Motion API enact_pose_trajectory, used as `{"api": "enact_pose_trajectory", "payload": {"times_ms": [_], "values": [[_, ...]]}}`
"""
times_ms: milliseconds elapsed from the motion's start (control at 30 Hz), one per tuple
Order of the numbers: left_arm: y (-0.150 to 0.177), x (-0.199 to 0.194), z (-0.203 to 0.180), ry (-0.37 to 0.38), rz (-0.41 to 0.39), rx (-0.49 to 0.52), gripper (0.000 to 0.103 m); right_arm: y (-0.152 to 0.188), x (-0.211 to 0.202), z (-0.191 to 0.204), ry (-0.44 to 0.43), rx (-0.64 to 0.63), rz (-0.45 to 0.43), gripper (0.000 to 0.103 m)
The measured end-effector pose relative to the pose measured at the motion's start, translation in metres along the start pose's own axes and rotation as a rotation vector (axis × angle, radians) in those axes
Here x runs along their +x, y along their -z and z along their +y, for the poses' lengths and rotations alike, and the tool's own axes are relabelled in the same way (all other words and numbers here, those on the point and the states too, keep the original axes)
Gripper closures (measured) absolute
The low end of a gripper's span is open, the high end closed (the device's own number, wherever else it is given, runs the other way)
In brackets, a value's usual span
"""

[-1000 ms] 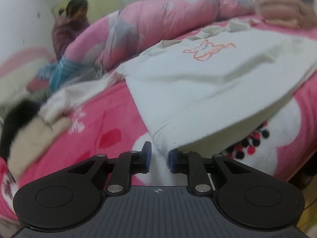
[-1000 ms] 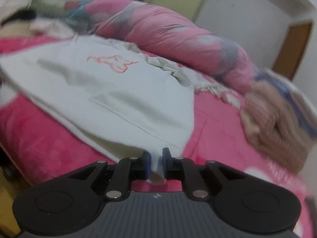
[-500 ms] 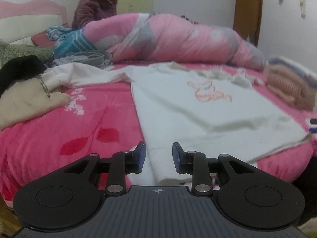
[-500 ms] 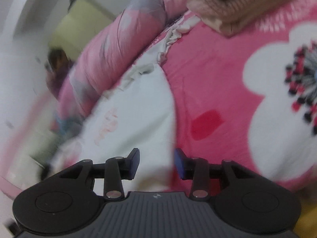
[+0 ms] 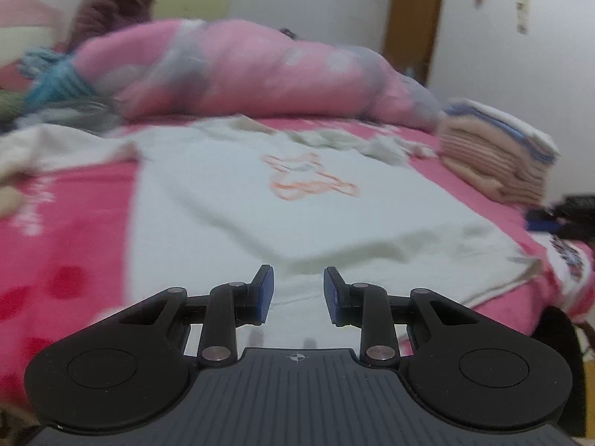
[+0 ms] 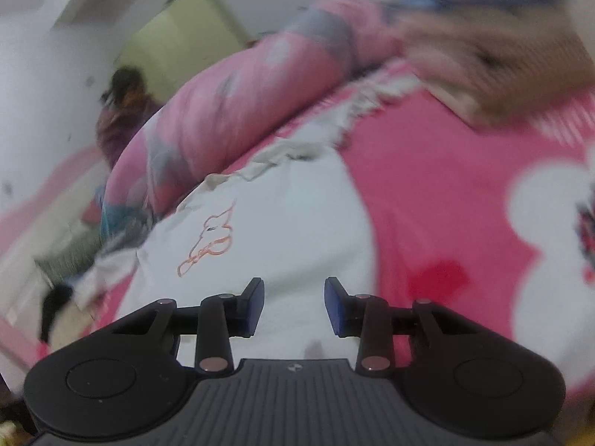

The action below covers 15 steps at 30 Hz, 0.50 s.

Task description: Fold clothes

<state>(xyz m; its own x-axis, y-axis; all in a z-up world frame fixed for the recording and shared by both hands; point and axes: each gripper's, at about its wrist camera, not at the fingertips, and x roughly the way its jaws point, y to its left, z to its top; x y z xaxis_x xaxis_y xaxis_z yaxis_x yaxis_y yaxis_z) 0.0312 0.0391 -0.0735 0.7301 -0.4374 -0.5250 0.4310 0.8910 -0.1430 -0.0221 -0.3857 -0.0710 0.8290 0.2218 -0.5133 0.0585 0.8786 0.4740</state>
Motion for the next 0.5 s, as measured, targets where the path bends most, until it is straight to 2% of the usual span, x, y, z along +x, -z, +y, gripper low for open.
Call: {"api": "enact_pose_trajectory", "payload": {"times_ms": [100, 133, 200, 233, 400, 500], "values": [[0.009, 0.018, -0.007, -0.006, 0.047, 0.005, 0.074, 0.0, 0.021, 0.029, 0.043, -0.145, 0.011, 0.072], [0.013, 0.021, -0.006, -0.013, 0.063, -0.007, 0.074, 0.004, 0.03, 0.032, 0.07, -0.173, 0.043, 0.073], [0.022, 0.024, -0.001, -0.019, 0.082, -0.034, 0.074, 0.019, 0.051, 0.025, 0.14, -0.192, 0.194, 0.074], [0.027, 0.021, 0.003, -0.011, 0.073, -0.049, 0.074, 0.024, 0.053, 0.023, 0.144, -0.218, 0.209, 0.075], [0.032, 0.017, 0.009, 0.011, 0.05, -0.057, 0.074, -0.016, 0.049, 0.054, 0.116, -0.265, 0.224, 0.074], [0.034, 0.017, 0.007, 0.011, 0.04, -0.045, 0.074, -0.048, 0.072, 0.084, 0.031, -0.288, 0.221, 0.074]]}}
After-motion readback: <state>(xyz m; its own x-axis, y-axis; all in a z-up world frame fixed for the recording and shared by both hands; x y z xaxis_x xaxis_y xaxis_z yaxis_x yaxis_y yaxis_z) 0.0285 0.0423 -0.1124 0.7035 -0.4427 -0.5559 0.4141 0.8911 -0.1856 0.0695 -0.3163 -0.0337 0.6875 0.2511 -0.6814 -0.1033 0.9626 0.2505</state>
